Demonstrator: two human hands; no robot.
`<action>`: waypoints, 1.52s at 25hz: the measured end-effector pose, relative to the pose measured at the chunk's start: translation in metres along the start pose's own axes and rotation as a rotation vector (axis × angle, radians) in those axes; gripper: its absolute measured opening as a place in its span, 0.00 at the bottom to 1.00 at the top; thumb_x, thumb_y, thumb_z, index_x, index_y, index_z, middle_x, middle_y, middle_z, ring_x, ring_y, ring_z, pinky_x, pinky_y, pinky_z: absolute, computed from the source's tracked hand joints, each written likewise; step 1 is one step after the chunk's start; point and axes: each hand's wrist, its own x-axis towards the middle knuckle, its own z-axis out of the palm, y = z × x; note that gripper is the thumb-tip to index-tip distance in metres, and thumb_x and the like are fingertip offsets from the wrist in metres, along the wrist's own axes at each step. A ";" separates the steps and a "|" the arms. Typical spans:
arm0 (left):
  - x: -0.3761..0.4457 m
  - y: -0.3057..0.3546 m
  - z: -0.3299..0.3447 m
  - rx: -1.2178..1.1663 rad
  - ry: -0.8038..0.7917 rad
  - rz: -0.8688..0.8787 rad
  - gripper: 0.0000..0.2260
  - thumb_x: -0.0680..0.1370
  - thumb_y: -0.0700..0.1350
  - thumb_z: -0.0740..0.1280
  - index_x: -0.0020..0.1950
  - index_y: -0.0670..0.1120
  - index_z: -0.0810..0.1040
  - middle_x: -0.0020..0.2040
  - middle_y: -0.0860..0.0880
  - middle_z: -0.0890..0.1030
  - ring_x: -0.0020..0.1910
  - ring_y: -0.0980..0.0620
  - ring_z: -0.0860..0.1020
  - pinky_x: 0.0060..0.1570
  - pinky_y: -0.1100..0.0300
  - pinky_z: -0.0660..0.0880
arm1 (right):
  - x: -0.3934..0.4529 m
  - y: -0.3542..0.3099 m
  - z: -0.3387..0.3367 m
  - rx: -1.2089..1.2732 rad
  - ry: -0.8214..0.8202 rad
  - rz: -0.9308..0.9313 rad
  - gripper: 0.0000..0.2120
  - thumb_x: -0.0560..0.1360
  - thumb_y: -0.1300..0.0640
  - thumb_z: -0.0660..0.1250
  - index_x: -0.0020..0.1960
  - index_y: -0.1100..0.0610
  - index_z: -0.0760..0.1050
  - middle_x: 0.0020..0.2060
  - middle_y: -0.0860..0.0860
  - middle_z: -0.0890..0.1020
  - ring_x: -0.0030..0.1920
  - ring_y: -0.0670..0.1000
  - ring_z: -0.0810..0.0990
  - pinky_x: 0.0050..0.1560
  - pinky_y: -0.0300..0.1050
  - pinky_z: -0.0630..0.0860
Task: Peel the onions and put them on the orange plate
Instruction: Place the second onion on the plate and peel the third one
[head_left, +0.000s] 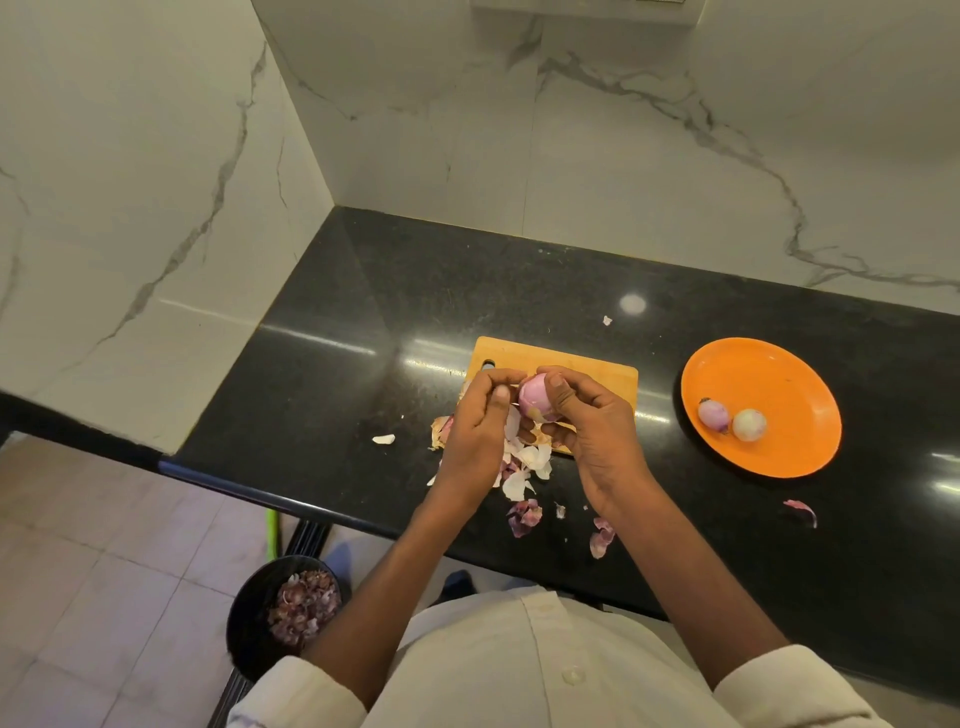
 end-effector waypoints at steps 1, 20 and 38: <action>0.001 -0.001 -0.001 -0.040 -0.004 -0.015 0.13 0.87 0.50 0.61 0.64 0.43 0.78 0.58 0.39 0.82 0.56 0.40 0.83 0.56 0.47 0.84 | 0.001 -0.001 -0.001 -0.022 -0.002 -0.012 0.10 0.81 0.55 0.71 0.59 0.57 0.85 0.55 0.53 0.87 0.54 0.54 0.86 0.52 0.48 0.85; 0.010 0.018 0.008 -0.053 0.096 0.013 0.06 0.85 0.42 0.69 0.53 0.39 0.79 0.47 0.38 0.84 0.44 0.43 0.83 0.48 0.38 0.82 | 0.005 -0.015 -0.002 -0.135 -0.085 -0.072 0.14 0.79 0.53 0.71 0.64 0.51 0.84 0.60 0.51 0.86 0.61 0.52 0.85 0.60 0.49 0.84; 0.005 0.010 0.014 -0.154 0.265 -0.174 0.05 0.87 0.40 0.65 0.62 0.45 0.77 0.54 0.42 0.82 0.44 0.49 0.81 0.39 0.58 0.82 | 0.005 -0.011 -0.005 0.266 -0.146 0.164 0.16 0.87 0.60 0.57 0.68 0.63 0.78 0.63 0.61 0.83 0.58 0.58 0.84 0.57 0.48 0.85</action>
